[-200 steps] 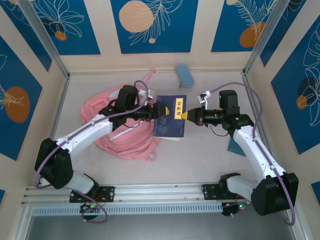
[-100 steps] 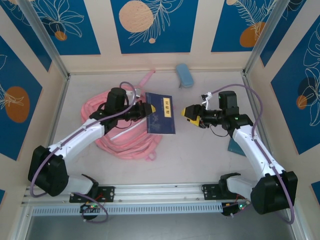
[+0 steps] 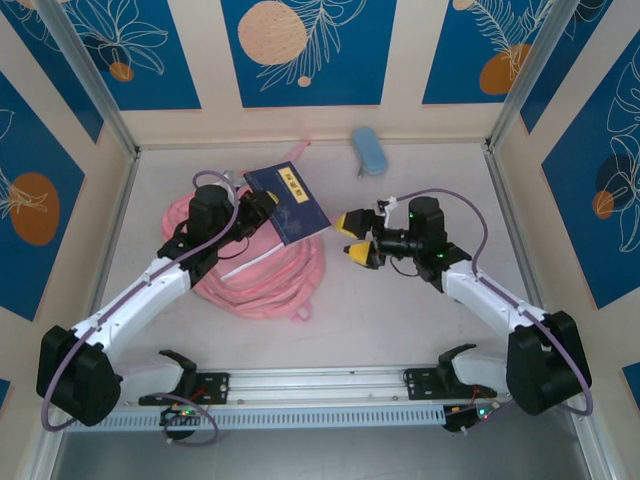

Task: Pack the student bag

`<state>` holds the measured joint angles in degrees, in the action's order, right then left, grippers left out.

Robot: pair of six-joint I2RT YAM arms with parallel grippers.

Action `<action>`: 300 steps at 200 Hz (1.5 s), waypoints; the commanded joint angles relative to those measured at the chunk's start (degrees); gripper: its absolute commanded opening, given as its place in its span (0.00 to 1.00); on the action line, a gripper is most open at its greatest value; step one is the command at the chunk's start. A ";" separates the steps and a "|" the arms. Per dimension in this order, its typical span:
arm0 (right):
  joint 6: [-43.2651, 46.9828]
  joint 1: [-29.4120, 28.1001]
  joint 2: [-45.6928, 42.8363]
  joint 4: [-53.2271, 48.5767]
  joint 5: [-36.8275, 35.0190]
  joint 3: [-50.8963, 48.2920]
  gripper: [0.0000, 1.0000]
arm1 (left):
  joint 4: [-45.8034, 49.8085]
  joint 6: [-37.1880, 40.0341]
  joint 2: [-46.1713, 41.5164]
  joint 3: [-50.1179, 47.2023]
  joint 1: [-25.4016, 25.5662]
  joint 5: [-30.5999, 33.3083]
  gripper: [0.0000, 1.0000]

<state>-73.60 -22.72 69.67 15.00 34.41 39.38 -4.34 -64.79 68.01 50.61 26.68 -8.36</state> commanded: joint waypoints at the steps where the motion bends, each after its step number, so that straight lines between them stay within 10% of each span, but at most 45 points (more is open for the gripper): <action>1: -9.66 -3.29 0.85 13.82 -4.91 -0.21 0.99 | -9.26 -6.77 0.07 0.01 -0.49 3.38 0.00; 120: -24.31 -9.99 18.21 34.13 -12.96 8.02 0.98 | -14.16 -14.30 2.26 -0.44 -0.39 1.84 0.00; 200: -28.81 -10.39 19.29 37.69 -17.61 5.91 0.60 | -13.15 -13.88 1.09 -1.52 -0.40 3.39 0.00; 256: -25.80 -10.55 18.29 35.82 -17.54 6.71 0.13 | -5.95 -11.36 -0.06 -1.33 -0.40 4.30 0.00; 300: -14.08 -10.32 9.69 19.04 -21.40 7.41 0.00 | 3.58 -3.11 0.28 0.45 -0.40 0.69 0.63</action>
<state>-96.27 -33.32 85.91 41.98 16.84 45.76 -7.70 -74.48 68.95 48.93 26.68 -5.26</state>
